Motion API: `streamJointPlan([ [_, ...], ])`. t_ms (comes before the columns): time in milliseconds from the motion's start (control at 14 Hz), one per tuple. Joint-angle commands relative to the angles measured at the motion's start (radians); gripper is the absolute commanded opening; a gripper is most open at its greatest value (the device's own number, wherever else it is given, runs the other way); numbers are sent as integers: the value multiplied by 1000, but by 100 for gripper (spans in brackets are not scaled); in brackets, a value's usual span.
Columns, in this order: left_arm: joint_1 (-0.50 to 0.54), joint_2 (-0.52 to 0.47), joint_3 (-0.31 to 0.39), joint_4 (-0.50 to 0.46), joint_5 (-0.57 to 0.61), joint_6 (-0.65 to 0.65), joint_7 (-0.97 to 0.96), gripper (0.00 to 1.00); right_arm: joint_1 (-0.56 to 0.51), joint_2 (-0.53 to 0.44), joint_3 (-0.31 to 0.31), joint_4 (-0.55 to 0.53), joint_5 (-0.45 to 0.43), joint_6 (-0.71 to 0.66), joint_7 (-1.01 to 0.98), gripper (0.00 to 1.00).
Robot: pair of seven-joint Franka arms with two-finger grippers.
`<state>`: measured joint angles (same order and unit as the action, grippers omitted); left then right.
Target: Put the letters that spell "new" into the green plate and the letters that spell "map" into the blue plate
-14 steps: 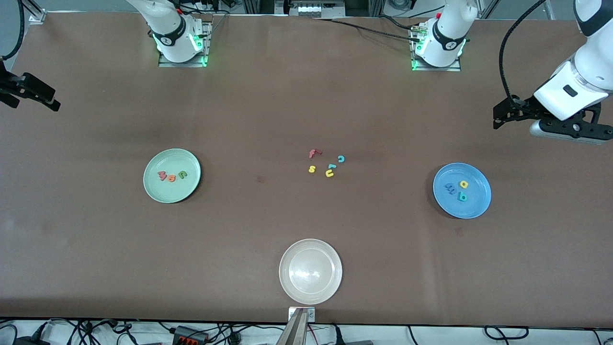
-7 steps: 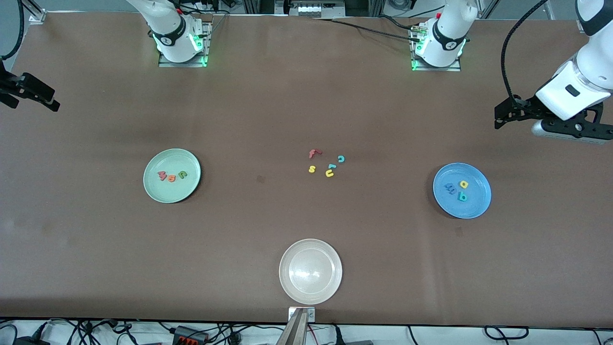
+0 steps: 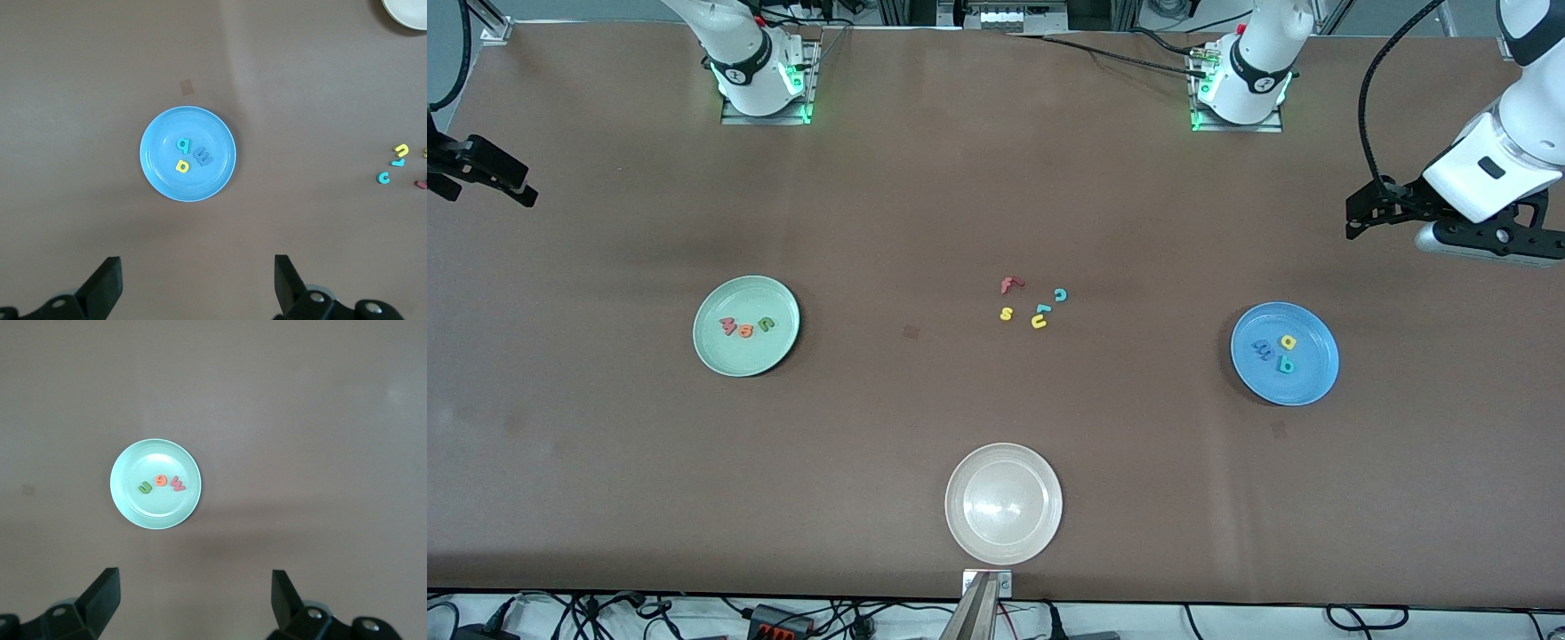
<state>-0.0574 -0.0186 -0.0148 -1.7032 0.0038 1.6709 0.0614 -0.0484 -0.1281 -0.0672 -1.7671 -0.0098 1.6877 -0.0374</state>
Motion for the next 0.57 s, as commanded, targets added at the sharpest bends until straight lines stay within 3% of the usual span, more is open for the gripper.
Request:
streamJointPlan([
  [0,-1,5,-5,27,21,-26,2,100,-22,-15,9,-8,-15,-2,1,100],
  [498,1,5,-5,27,21,-37,0,100,-24,-13,9,-9,-16,-3,1,100],
])
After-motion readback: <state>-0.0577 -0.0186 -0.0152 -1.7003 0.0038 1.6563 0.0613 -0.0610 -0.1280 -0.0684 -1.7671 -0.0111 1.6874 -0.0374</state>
